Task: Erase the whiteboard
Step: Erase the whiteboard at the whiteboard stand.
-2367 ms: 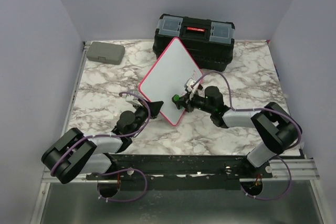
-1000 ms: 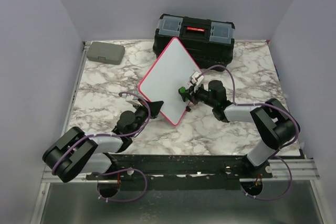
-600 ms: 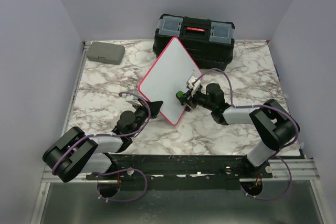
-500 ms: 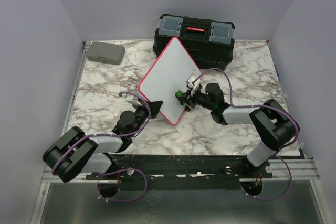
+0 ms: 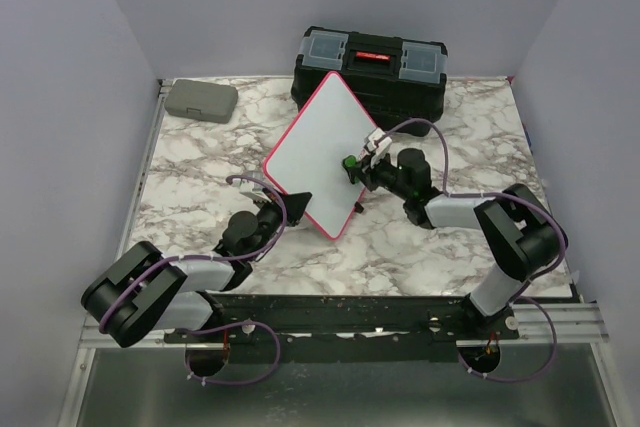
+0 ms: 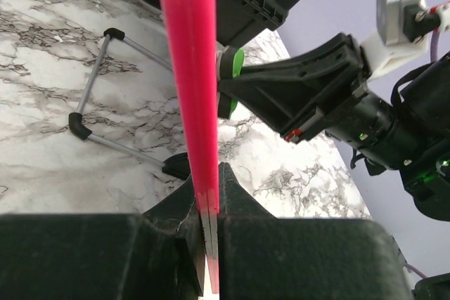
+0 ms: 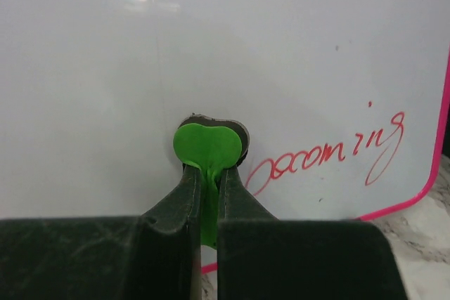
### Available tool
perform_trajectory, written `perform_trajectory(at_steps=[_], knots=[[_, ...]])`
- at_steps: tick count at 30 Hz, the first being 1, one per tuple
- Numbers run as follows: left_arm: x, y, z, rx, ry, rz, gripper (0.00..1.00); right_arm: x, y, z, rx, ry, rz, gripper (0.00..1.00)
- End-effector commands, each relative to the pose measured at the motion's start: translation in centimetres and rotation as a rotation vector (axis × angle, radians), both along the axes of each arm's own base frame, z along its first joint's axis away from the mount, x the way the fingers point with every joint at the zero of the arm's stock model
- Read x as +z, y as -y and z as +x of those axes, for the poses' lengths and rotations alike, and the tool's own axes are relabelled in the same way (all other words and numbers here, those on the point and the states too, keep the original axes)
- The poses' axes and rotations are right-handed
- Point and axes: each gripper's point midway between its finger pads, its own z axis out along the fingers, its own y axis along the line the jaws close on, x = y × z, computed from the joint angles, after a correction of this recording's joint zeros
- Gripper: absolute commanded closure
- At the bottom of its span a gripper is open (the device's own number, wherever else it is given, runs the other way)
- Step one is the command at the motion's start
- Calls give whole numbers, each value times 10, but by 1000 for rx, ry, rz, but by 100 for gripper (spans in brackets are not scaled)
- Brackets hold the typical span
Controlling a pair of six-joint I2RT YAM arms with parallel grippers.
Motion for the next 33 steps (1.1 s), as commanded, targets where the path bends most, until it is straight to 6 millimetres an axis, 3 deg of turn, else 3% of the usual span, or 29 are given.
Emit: perform_trajectory(at_steps=[1,5,9,14,19,22,25,33], knots=[[44,17,-10,-93,100,-112,100,-46,7,-30,84,-90,-98,99],[44,19,-9,-96,100,-114,100,-59,-5,-65,197,-139,-119,99],[44,20,-8,-95,101,-116,100,-46,-30,-86,272,-113,-90,99],[43,19,-9,-95,96,-117,100,-7,-47,-61,202,-72,17,99],[42,18,-11,-95,95,-111,100,10,-36,-20,62,-18,49,99],[42,17,-12,-98,95,-109,100,5,-20,-1,10,-27,39,99],[42,17,-12,-96,96,-110,100,-8,-7,6,-14,-28,-1,99],[42,17,-11,-96,99,-119,100,-58,1,-31,80,-148,-83,99]])
